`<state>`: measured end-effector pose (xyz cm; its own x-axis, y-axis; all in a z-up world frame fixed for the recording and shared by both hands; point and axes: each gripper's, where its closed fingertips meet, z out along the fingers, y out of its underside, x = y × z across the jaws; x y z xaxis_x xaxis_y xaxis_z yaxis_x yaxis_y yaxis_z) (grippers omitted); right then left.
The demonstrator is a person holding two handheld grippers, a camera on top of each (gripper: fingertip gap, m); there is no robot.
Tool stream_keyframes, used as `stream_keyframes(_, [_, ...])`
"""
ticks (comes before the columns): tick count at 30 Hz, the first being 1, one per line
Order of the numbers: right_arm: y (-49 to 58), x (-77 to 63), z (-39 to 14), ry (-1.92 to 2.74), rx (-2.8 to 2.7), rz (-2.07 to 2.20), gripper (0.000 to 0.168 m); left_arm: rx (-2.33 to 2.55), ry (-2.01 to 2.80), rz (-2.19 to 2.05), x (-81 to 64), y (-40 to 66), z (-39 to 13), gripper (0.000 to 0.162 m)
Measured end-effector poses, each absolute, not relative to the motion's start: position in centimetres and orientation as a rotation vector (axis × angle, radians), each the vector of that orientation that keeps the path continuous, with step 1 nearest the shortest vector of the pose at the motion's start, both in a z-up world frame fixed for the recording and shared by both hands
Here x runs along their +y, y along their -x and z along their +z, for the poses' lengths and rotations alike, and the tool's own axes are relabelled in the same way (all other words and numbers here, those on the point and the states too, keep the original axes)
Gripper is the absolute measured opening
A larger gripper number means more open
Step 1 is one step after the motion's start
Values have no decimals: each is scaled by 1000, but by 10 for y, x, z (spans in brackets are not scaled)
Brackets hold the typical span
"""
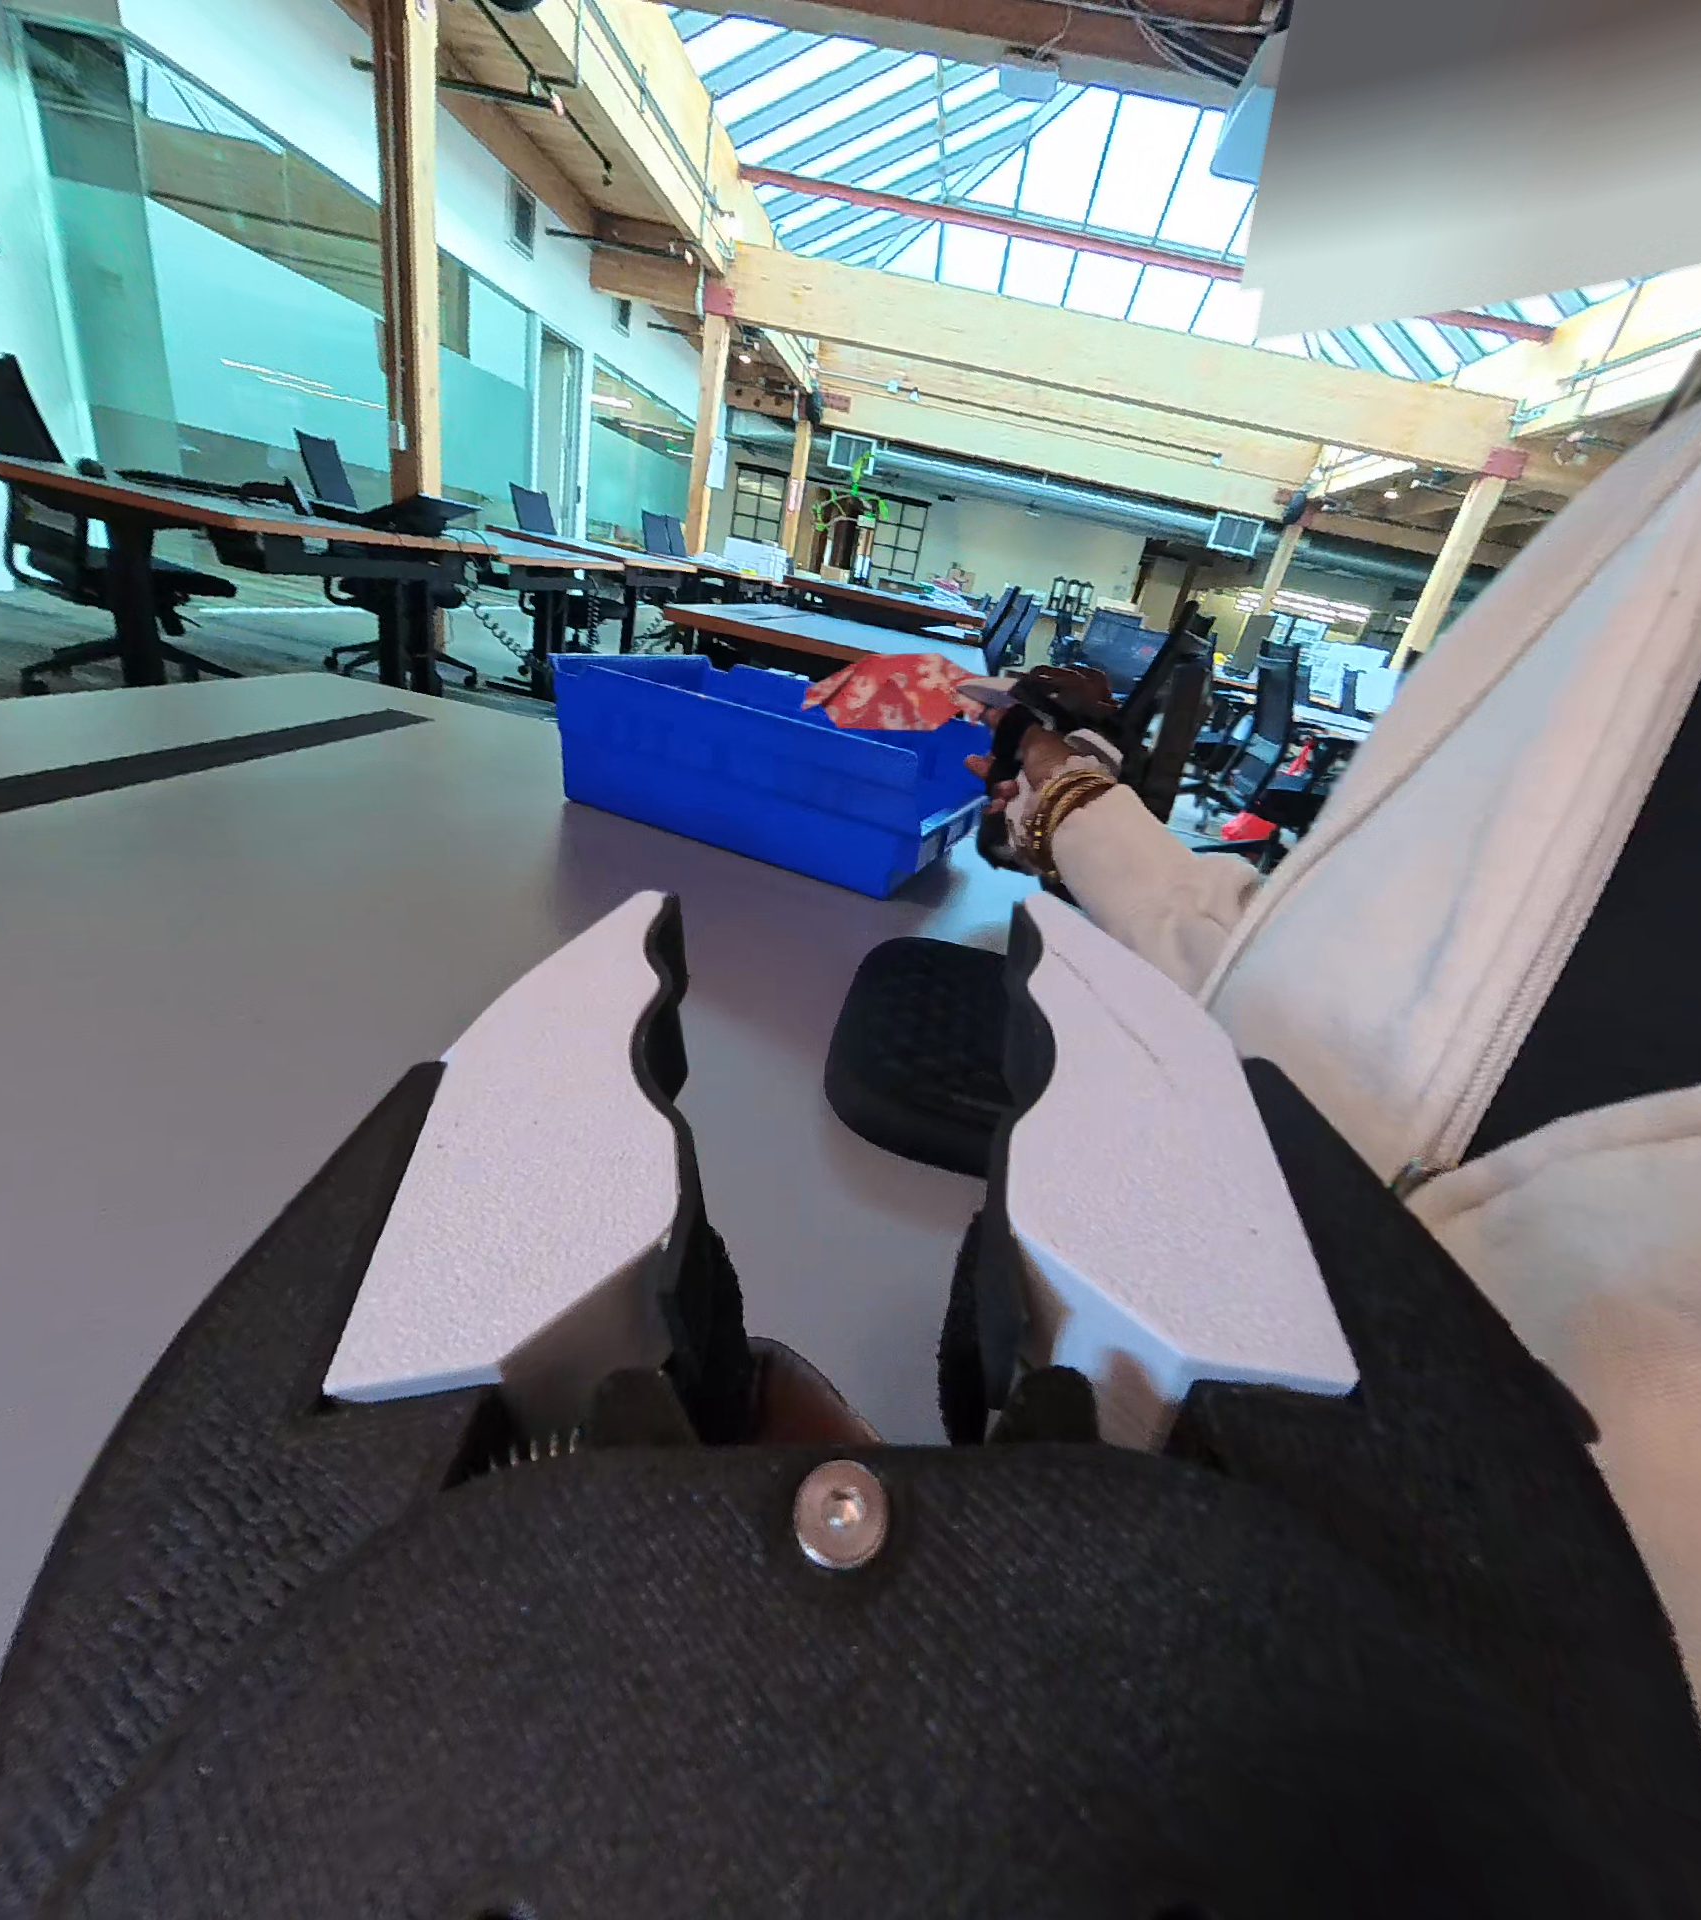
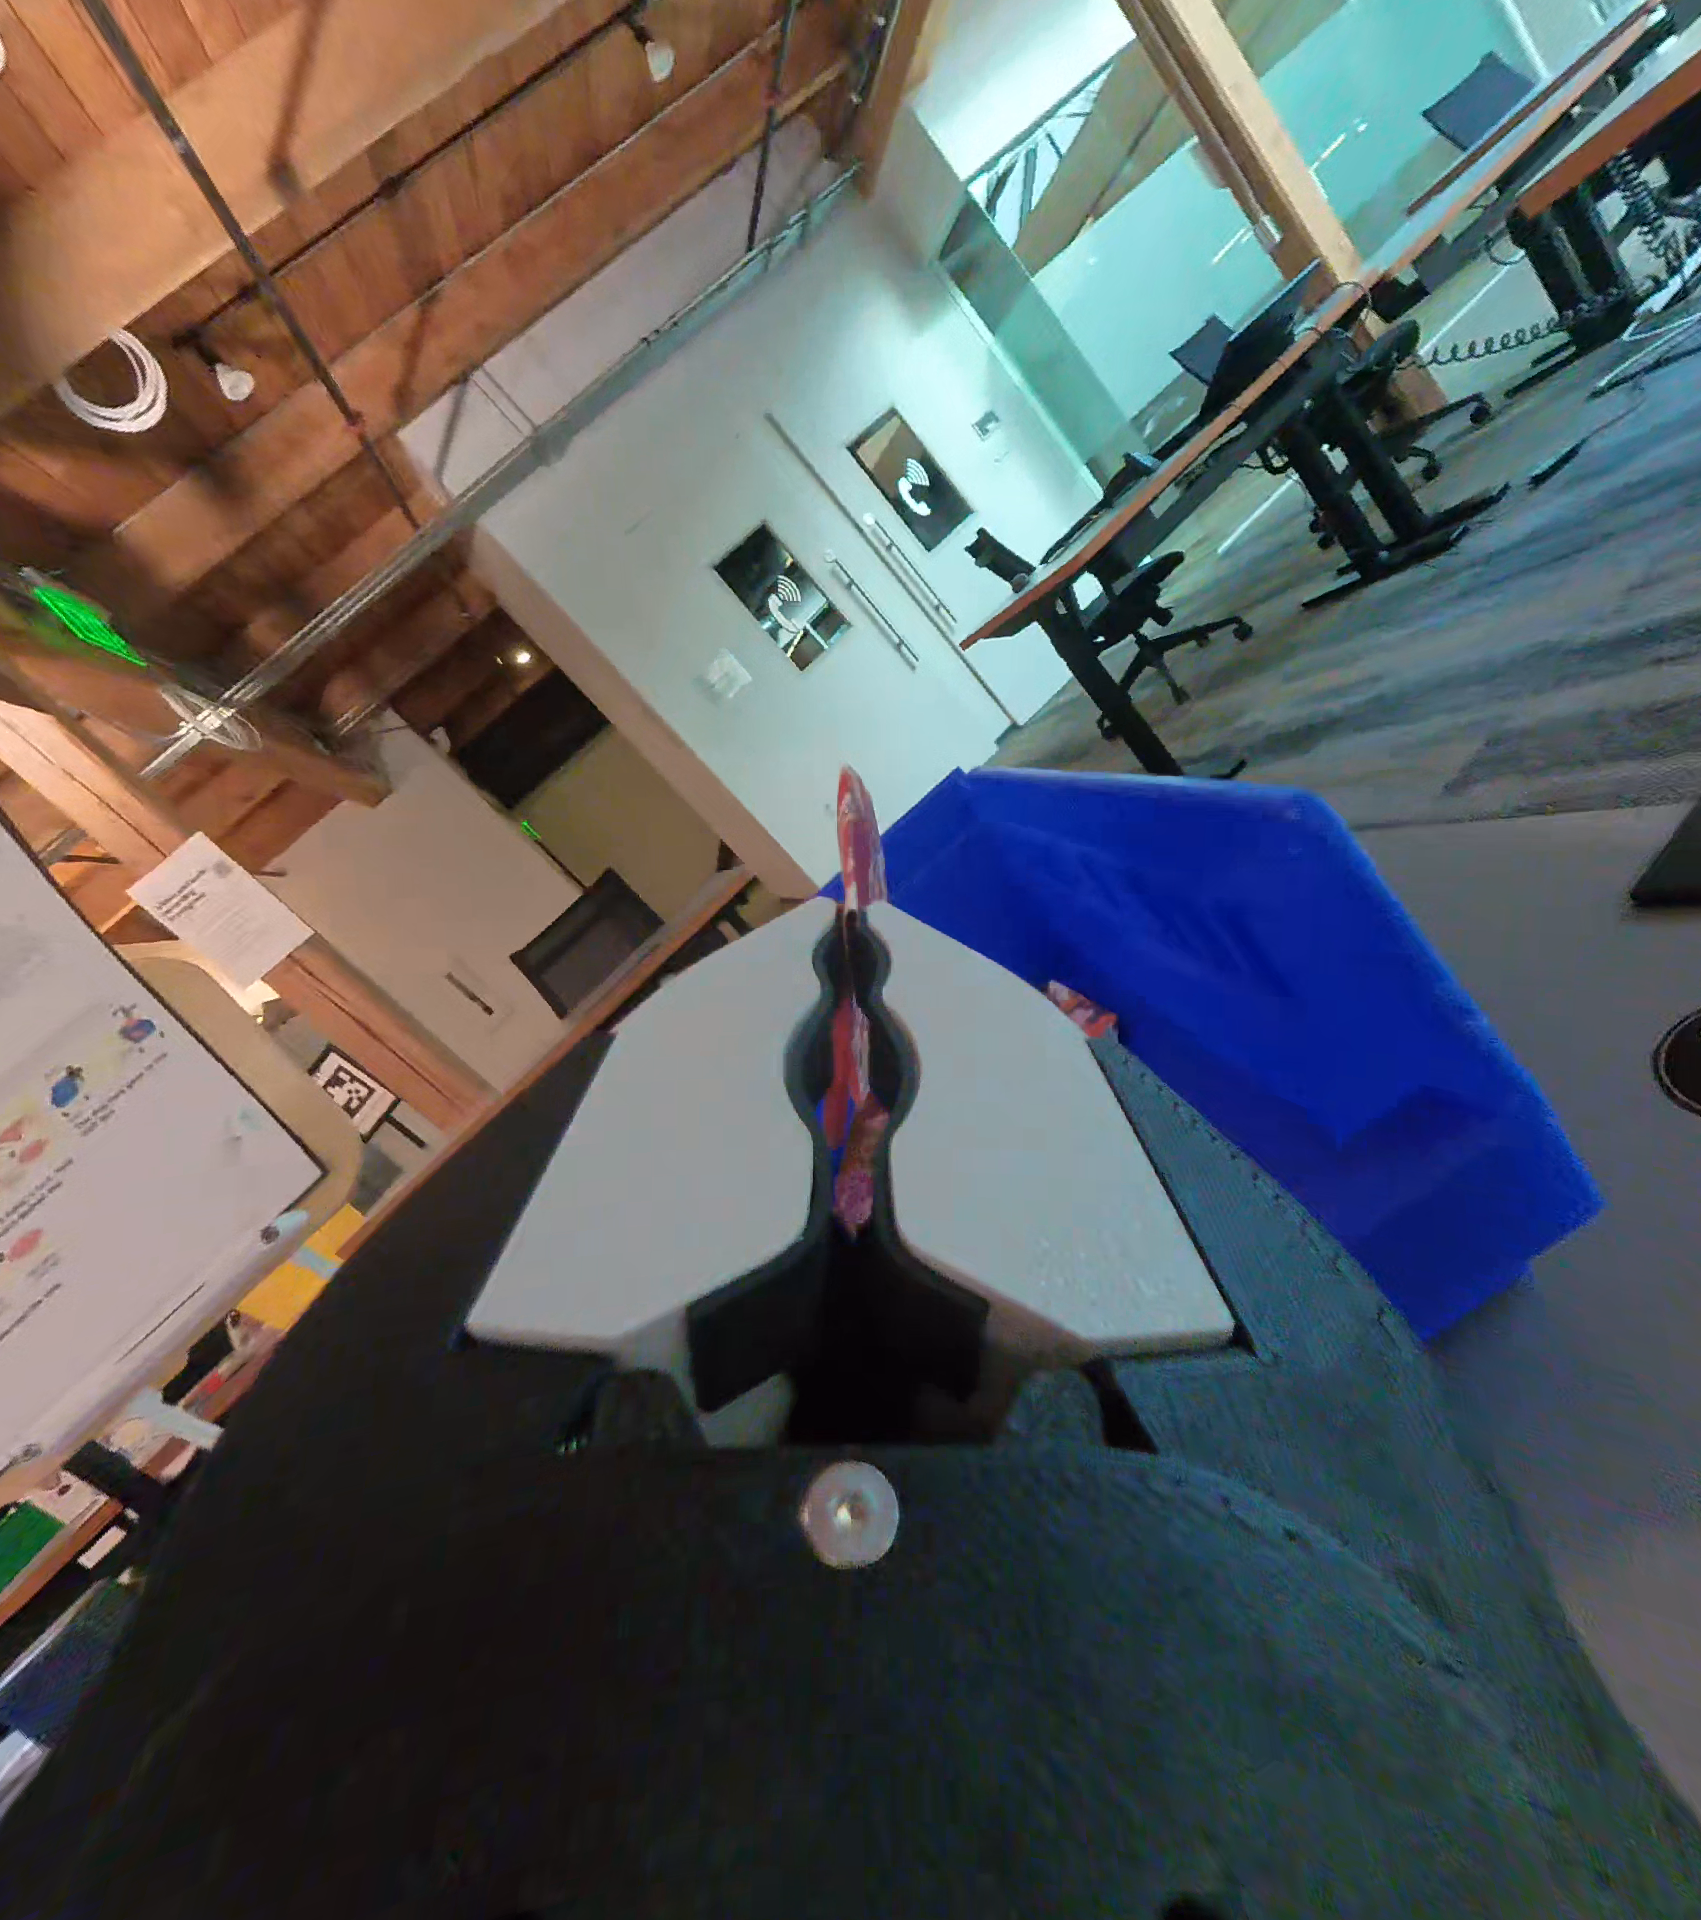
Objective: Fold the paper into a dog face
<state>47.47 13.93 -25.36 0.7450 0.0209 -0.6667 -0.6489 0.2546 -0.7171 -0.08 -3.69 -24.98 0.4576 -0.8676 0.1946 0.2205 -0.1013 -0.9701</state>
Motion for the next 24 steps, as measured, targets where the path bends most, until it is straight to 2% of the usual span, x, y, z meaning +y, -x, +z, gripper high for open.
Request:
stream_keyframes(8, [-460,157,-276,1431,613,398,1,565,1324,-1123,-36,9,-244,53])
stream_keyframes(9, [-461,157,-281,1459,621,367,6,559,1320,-1132,-36,10,-243,53])
stream_keyframes(11, [-460,155,-289,1543,623,305,31,554,1318,-1148,-36,11,-243,53])
stream_keyframes(15, [-463,143,-287,1649,559,132,53,557,1319,-1172,-36,10,-244,53])
stream_keyframes(18, [-462,134,-275,1670,460,84,36,557,1316,-1188,-36,10,-244,53])
stream_keyframes(20, [-466,128,-261,1664,365,-14,19,553,1315,-1189,-36,11,-243,53])
stream_keyframes(21, [-467,126,-254,1665,301,-67,5,552,1314,-1185,-36,11,-243,53])
stream_keyframes(24, [-458,130,-275,1952,78,-58,0,552,1315,-1175,-36,11,-244,53])
